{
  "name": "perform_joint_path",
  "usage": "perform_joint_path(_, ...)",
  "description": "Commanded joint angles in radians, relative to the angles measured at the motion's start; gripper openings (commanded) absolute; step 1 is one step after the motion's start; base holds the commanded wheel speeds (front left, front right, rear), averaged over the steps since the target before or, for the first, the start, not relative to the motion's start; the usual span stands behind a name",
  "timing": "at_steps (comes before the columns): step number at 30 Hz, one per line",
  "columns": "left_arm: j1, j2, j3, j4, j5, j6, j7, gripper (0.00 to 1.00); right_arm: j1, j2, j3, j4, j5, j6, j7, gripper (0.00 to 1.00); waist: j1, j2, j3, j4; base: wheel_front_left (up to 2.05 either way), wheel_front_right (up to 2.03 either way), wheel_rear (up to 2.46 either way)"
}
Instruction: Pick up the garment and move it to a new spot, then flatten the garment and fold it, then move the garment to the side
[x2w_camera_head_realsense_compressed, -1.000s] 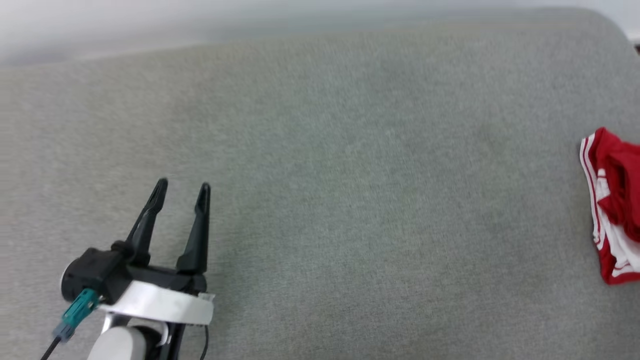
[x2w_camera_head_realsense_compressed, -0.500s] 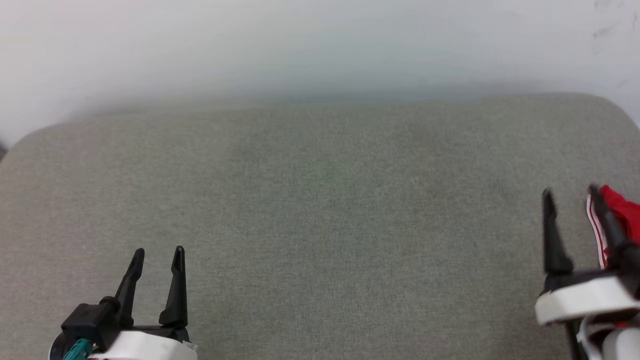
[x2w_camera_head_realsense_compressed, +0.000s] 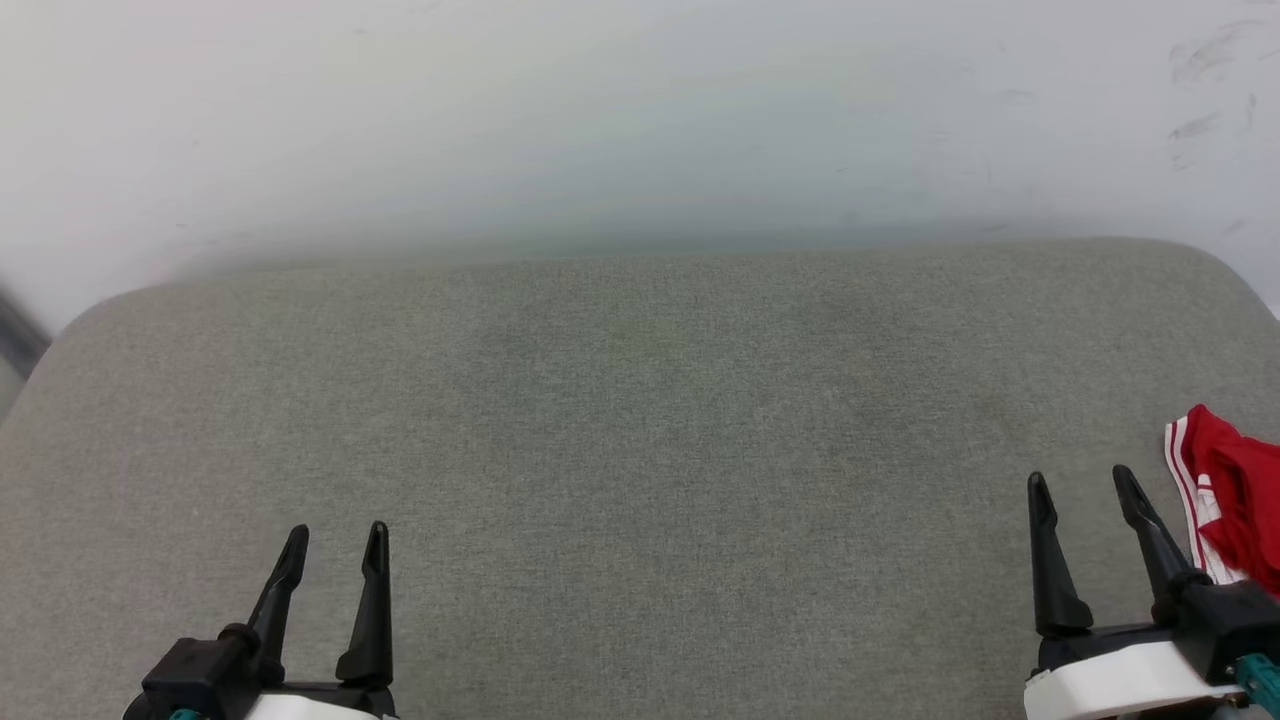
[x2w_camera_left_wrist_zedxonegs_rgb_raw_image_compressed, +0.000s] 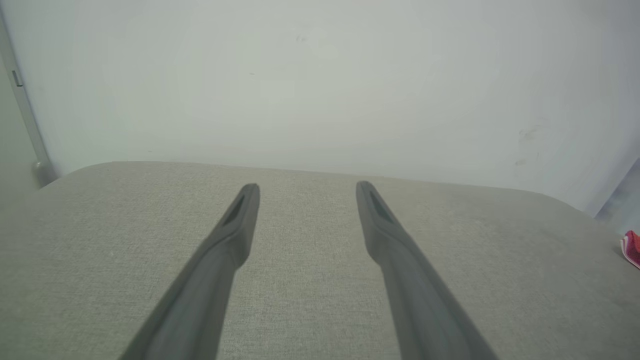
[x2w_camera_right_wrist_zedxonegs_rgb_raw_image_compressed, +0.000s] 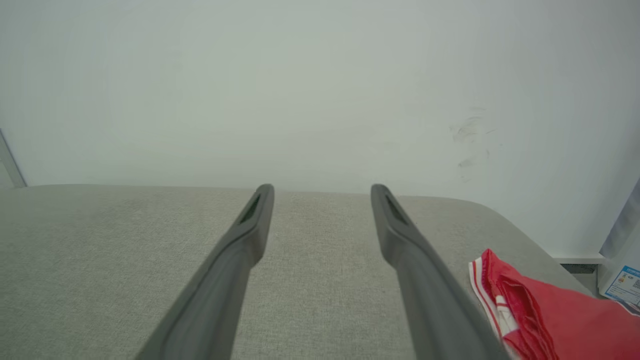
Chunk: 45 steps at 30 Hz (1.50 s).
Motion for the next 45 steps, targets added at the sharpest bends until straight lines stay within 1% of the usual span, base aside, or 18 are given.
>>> perform_joint_path(1,0.012,0.003,-0.003,-0.007,0.007,0.002,-0.002,1.00,0.010,0.006,0.006,0.004,0.006,-0.001,-0.004,1.00,0.0002,0.0000,0.001,-0.001,0.00,0.00,0.00)
perform_joint_path(14,0.016,-0.003,-0.009,-0.027,0.012,0.002,-0.002,1.00,0.013,0.006,0.029,-0.001,0.035,-0.001,-0.004,1.00,0.0002,0.0000,0.012,-0.005,0.00,0.00,0.00)
perform_joint_path(16,0.016,-0.009,0.004,-0.032,0.013,0.001,-0.002,1.00,0.014,0.006,0.031,-0.002,0.037,-0.001,-0.004,1.00,0.0002,0.0000,0.013,-0.005,0.00,0.00,0.00)
perform_joint_path(17,0.011,-0.009,0.001,-0.025,0.008,0.000,0.000,0.00,0.003,0.002,0.030,0.006,0.035,0.000,-0.002,0.00,0.0002,0.0000,0.013,-0.005,0.00,0.00,0.00)
perform_joint_path(21,0.021,-0.014,-0.005,0.007,-0.007,0.000,0.003,0.00,0.009,0.002,0.032,0.039,0.051,0.000,0.001,0.00,0.0002,0.0000,0.013,-0.005,0.00,0.00,0.00)
perform_joint_path(32,-0.017,-0.013,-0.001,0.040,-0.215,0.001,0.049,0.00,-0.017,-0.007,0.032,0.060,0.291,0.000,0.049,0.00,0.0002,0.0000,0.014,-0.004,0.00,0.00,0.00)
perform_joint_path(45,-0.059,-0.014,0.005,0.080,-0.424,0.000,0.098,0.00,-0.043,-0.013,0.029,0.083,0.533,0.000,0.099,0.00,0.0002,0.0000,0.016,-0.003,0.00,0.00,0.00)
